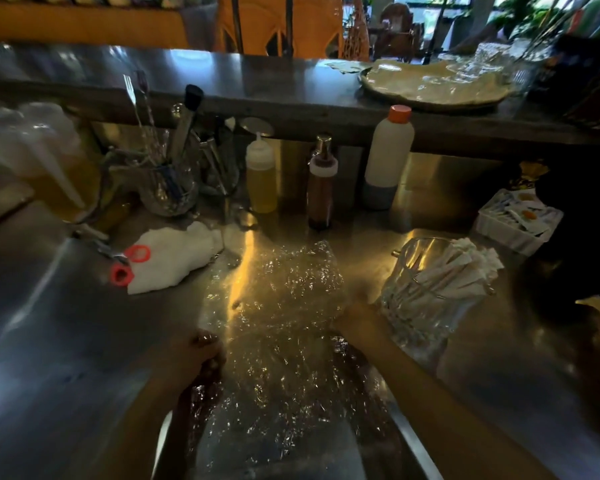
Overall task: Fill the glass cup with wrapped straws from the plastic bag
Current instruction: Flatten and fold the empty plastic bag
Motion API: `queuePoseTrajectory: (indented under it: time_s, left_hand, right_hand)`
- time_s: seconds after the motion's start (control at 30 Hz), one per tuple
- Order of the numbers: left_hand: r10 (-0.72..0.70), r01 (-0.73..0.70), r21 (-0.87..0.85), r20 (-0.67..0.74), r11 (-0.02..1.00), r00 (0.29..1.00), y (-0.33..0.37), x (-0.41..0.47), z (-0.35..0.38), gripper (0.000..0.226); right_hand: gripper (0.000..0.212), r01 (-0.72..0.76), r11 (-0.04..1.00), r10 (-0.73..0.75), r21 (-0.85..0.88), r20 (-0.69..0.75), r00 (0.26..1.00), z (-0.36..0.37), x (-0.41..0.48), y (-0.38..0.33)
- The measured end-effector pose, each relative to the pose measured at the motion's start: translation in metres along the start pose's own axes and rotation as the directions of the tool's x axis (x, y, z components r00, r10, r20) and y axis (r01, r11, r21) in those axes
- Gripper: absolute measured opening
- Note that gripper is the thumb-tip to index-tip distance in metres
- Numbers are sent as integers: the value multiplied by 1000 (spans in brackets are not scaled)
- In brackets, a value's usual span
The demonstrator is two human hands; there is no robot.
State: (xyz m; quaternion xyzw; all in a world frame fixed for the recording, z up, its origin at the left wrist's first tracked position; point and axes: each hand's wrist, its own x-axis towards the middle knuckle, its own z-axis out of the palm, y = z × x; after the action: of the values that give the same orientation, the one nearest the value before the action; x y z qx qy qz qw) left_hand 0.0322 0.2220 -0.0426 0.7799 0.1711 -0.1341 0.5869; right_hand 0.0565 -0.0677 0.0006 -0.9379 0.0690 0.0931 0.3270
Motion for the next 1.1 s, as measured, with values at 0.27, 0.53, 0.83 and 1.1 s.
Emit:
queuePoseTrajectory:
  time_s: [0.27,0.53,0.83,1.1]
  left_hand:
    - [65,-68,-56,-59,996,996,23,-21,9,14]
    - [205,-204,-288,-26,936,978,81,-27,-11,11]
    - [200,-154,-457,53,876,978,96,-28,0,6]
    - [350,-233,-412,235,881,907,111,-25,10,20]
  right_hand:
    - [16,-142,922,109,360,111,988,-8,-13,3]
    - [13,135,712,-106,689,-85,991,-71,-47,-40]
    - [16,192,704,-167,684,-104,980,-121,-55,-9]
    - [18,130,578,-124,806,-70,990,-149,-60,24]
